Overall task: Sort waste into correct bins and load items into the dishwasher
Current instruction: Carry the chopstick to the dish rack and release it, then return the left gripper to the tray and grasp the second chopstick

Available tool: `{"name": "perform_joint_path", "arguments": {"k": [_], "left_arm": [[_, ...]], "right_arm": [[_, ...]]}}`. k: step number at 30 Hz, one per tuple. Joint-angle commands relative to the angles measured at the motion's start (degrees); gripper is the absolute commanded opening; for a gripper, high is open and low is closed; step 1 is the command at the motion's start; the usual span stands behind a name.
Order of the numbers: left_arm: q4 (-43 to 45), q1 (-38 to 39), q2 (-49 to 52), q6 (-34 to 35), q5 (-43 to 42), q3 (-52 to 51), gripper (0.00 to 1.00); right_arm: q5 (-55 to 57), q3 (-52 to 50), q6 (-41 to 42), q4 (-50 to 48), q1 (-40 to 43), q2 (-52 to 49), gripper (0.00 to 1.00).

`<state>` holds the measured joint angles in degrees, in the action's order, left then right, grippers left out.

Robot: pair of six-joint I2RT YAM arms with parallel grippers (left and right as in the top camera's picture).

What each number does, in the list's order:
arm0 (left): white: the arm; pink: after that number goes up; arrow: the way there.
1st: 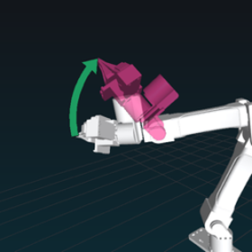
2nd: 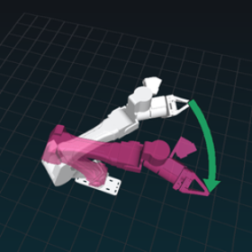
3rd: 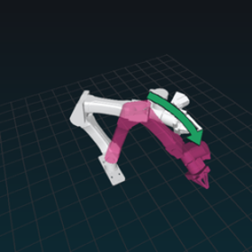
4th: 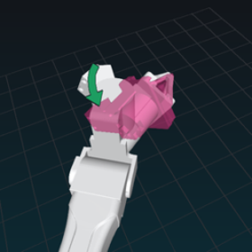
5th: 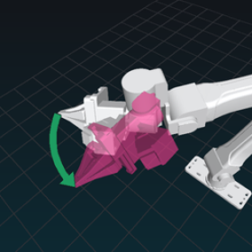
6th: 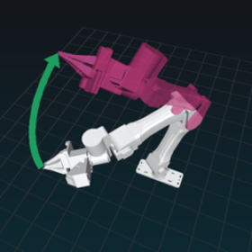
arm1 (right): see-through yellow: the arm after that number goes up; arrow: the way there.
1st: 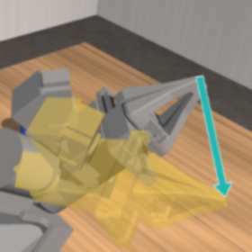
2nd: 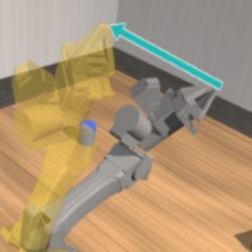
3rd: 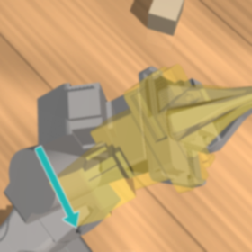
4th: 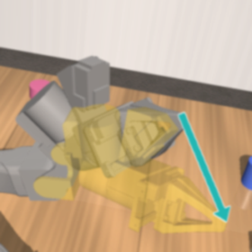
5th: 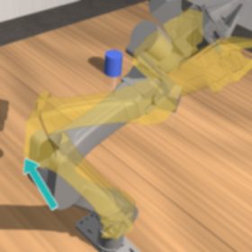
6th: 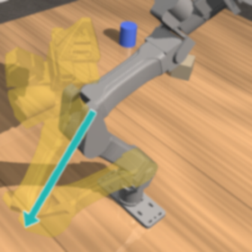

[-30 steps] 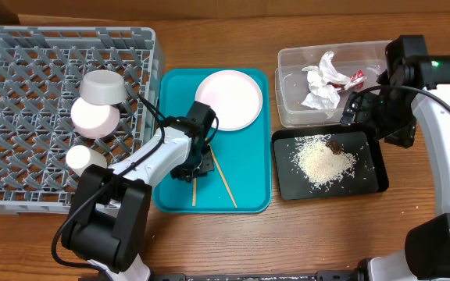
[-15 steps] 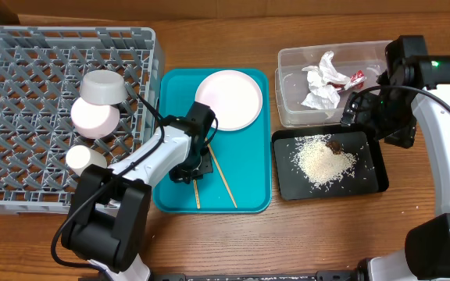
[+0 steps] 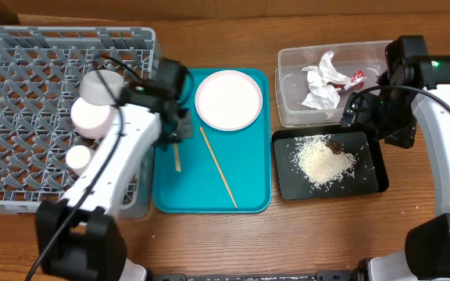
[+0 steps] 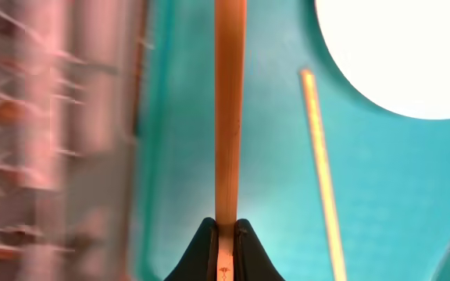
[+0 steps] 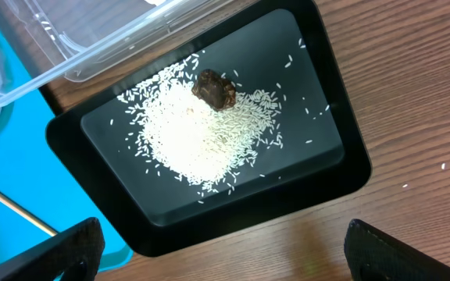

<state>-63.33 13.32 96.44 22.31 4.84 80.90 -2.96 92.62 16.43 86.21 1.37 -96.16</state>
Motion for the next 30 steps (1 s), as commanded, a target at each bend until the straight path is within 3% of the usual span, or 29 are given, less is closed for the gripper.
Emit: {"name": "perform_joint_path", "arguments": {"k": [1, 9, 14, 19, 23, 30], "left_arm": [[-1.2, -4.44, -0.96, -9.27, 4.79, 1.86, 0.04], [1.18, -12.31, -0.94, -19.21, 4.55, 1.75, 0.04], [2.93, -12.87, -0.85, -19.63, 4.57, 1.73, 0.06], [3.37, -12.87, -0.85, -19.54, 4.55, 1.73, 0.39], [3.17, -12.76, -0.85, -19.3, 3.3, 1.73, 0.49], [3.34, -10.71, -0.85, -15.61, -21.2, 1.68, 0.51]], "right_arm": [[0.35, 0.42, -0.35, -0.13, 0.0, 2.01, 1.0], [0.33, 0.42, -0.2, -0.15, 0.0, 2.01, 1.0], [0.33, 0.42, -0.13, -0.13, 0.0, 2.01, 1.0], [0.33, 0.42, -0.13, -0.11, 0.0, 2.01, 1.0], [0.33, 0.42, -0.13, -0.15, 0.0, 2.01, 1.0], [0.33, 0.42, -0.13, -0.22, 0.0, 2.01, 1.0]]}}
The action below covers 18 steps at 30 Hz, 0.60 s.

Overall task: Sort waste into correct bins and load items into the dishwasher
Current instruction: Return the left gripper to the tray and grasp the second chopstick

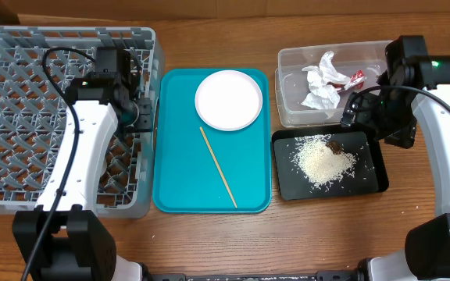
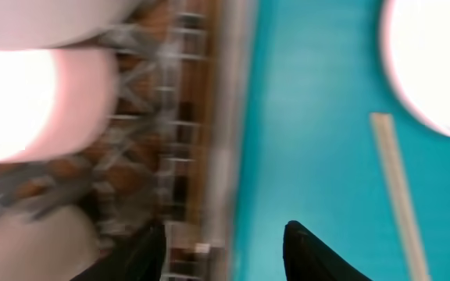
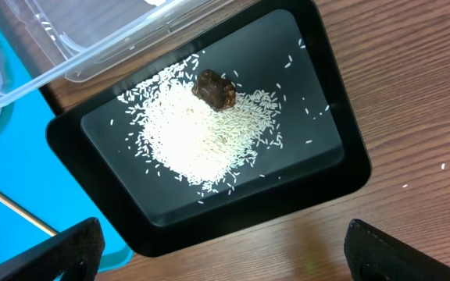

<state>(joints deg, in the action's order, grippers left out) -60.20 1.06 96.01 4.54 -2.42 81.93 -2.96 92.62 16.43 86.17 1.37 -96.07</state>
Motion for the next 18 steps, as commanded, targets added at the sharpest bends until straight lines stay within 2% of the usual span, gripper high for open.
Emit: {"name": "perform_joint_path", "arguments": {"k": [1, 5, 11, 18], "left_arm": [[0.31, 2.43, -0.42, 2.97, -16.0, 0.66, 0.51], [0.92, 7.39, -0.15, 7.41, -14.75, 0.44, 0.5], [0.83, 16.41, 2.51, 18.14, -2.97, -0.68, 0.51], [0.92, 23.69, 10.08, 26.01, 0.37, -0.92, 0.51]], "right_arm": [[0.33, 0.42, -0.13, -0.17, 0.0, 1.92, 1.0], [0.33, 0.42, -0.13, -0.13, 0.0, 1.92, 1.0], [0.33, 0.42, -0.13, -0.11, 0.0, 1.92, 1.0], [0.33, 0.42, -0.15, -0.11, 0.0, 1.92, 1.0]]}}
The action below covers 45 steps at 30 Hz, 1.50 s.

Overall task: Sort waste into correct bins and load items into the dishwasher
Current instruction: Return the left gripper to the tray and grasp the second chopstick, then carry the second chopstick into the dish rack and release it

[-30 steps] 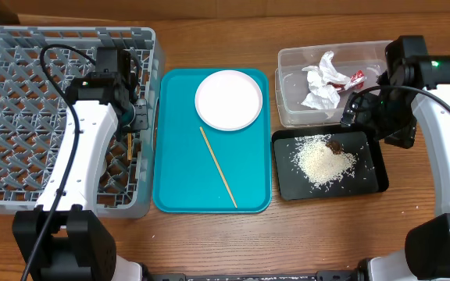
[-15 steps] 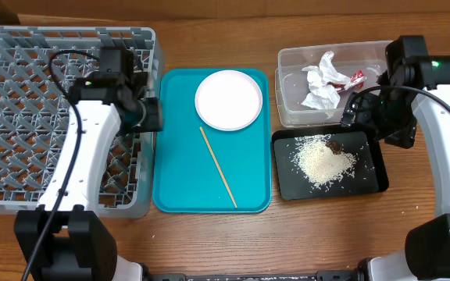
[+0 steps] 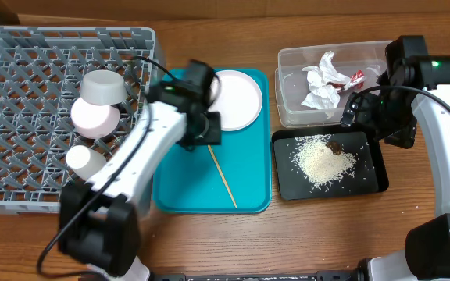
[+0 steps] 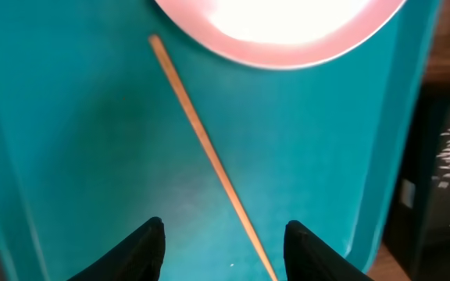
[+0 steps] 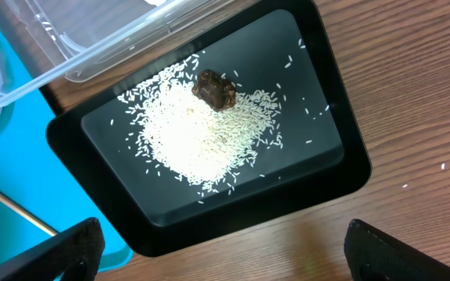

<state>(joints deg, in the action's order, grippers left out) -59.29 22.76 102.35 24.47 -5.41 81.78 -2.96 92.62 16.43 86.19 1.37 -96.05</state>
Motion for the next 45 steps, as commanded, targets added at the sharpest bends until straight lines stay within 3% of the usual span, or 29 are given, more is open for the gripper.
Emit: {"name": "perform_joint_path", "arguments": {"k": [1, 14, 17, 21, 22, 33, 39, 45], "left_arm": [[0.02, 2.56, 4.96, 6.78, 3.34, -0.76, 0.51], [-0.68, 3.89, 17.64, 7.91, 3.28, -0.76, 0.49], [-0.85, 3.87, 18.58, 7.89, 3.61, -0.79, 0.39], [-0.96, 3.5, 18.58, 7.91, 4.07, -0.76, 0.07], [-1.03, 3.19, 18.58, 7.93, 4.04, -0.76, 0.04], [-3.04, -1.53, 15.37, 9.38, 4.31, -0.61, 0.04], [-3.02, -4.31, 5.95, 7.65, 7.48, -0.59, 0.04], [-3.04, -8.92, -5.03, 3.74, 15.85, -0.59, 0.04]], "right_arm": [[0.33, 0.42, -0.15, -0.13, 0.0, 1.9, 1.0], [0.35, 0.42, -0.15, -0.15, 0.0, 1.9, 1.0], [0.35, 0.42, -0.15, -0.13, 0.0, 1.9, 1.0], [0.35, 0.42, -0.15, -0.11, 0.0, 1.9, 1.0], [0.35, 0.42, -0.15, -0.11, 0.0, 1.9, 1.0], [0.35, 0.42, -0.15, -0.15, 0.0, 1.9, 1.0], [0.35, 0.42, -0.15, -0.15, 0.0, 1.9, 1.0], [0.33, 0.42, -0.15, -0.17, 0.0, 1.9, 1.0]]}}
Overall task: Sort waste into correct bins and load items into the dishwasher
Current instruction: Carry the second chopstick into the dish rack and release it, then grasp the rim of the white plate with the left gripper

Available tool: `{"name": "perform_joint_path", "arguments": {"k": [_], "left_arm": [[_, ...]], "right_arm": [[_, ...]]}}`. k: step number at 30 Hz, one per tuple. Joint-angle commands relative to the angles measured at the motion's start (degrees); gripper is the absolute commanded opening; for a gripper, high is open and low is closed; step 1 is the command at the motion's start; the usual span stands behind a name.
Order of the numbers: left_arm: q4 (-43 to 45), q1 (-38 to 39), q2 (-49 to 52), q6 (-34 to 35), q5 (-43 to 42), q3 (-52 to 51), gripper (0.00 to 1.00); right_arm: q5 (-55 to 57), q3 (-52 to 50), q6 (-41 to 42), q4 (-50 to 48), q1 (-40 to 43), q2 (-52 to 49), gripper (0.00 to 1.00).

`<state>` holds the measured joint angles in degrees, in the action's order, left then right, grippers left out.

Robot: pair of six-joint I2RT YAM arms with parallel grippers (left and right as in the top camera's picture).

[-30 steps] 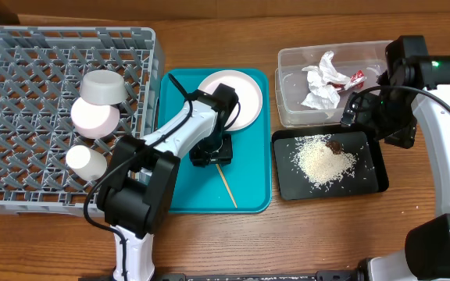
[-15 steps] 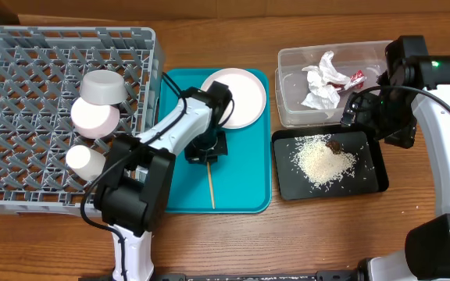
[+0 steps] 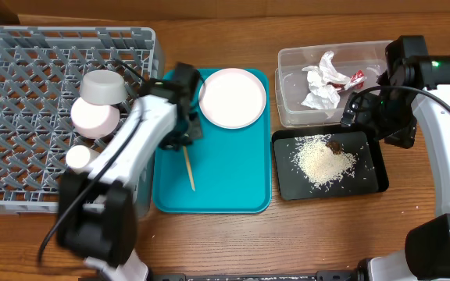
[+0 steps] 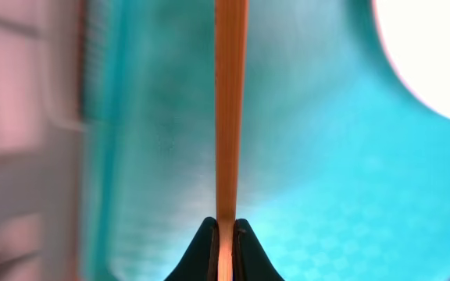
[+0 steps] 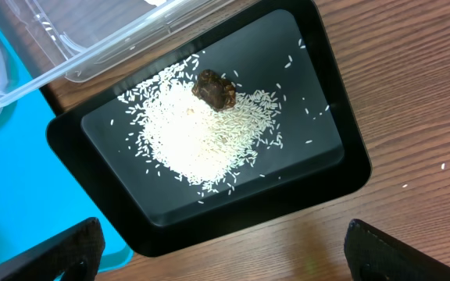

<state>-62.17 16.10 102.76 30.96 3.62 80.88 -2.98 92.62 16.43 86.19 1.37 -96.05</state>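
Observation:
My left gripper point(image 4: 225, 231) is shut on a wooden chopstick point(image 4: 230, 109), which runs straight out from the jaws over the teal tray point(image 3: 241, 172). From overhead the chopstick point(image 3: 189, 173) hangs over the tray's left part, beside the dish rack point(image 3: 22, 47). A white plate point(image 3: 232, 97) lies at the tray's far end. My right gripper point(image 5: 225, 256) stands open above the near edge of the black tray point(image 5: 330, 152), with nothing between its fingers.
The rack holds a grey cup point(image 3: 102, 87), a white cup point(image 3: 94, 117) and a smaller one point(image 3: 79, 158). A clear bin point(image 3: 287, 86) with crumpled paper point(image 3: 323, 82) stands at the back right. On the black tray lie rice point(image 5: 201, 136) and a brown lump point(image 5: 215, 88).
My left gripper was open above the chopstick lying on the teal tray. It is now shut on that chopstick, over the tray's left part near the rack. The right arm has not moved.
My left gripper first held one chopstick at the tray's left while a second lay on the tray. Then it was open over the rack, without the stick. Then it hung open over the second chopstick, which it now holds. The right arm stayed still.

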Motion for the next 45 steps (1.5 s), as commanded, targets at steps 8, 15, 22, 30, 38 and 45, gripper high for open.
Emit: {"name": "perform_joint_path", "arguments": {"k": [8, 15, 22, 30, 38, 45], "left_arm": [[3.43, -9.2, -9.99, -11.78, 14.58, 0.28, 0.04], [5.7, -11.65, -7.54, -18.38, 14.56, 0.26, 0.04], [5.33, -11.63, -5.33, -18.56, 14.27, 0.26, 0.4], [7.13, -10.8, -5.35, -19.3, -2.51, 0.28, 0.57], [14.62, -2.84, -5.33, -24.98, -9.57, 0.26, 0.65], [22.99, 6.19, -1.84, -36.26, -9.16, 0.26, 0.71]], "right_arm": [[0.35, 0.42, -0.13, -0.22, 0.0, 1.9, 1.0], [0.35, 0.42, -0.13, -0.13, 0.0, 1.9, 1.0], [0.35, 0.42, -0.13, -0.13, 0.0, 1.9, 1.0], [0.31, 0.42, -0.11, -0.37, 0.0, 1.9, 1.0], [0.33, 0.42, -0.11, -0.42, 0.0, 1.9, 1.0], [0.33, 0.42, -0.11, -0.35, 0.0, 1.9, 1.0]]}}
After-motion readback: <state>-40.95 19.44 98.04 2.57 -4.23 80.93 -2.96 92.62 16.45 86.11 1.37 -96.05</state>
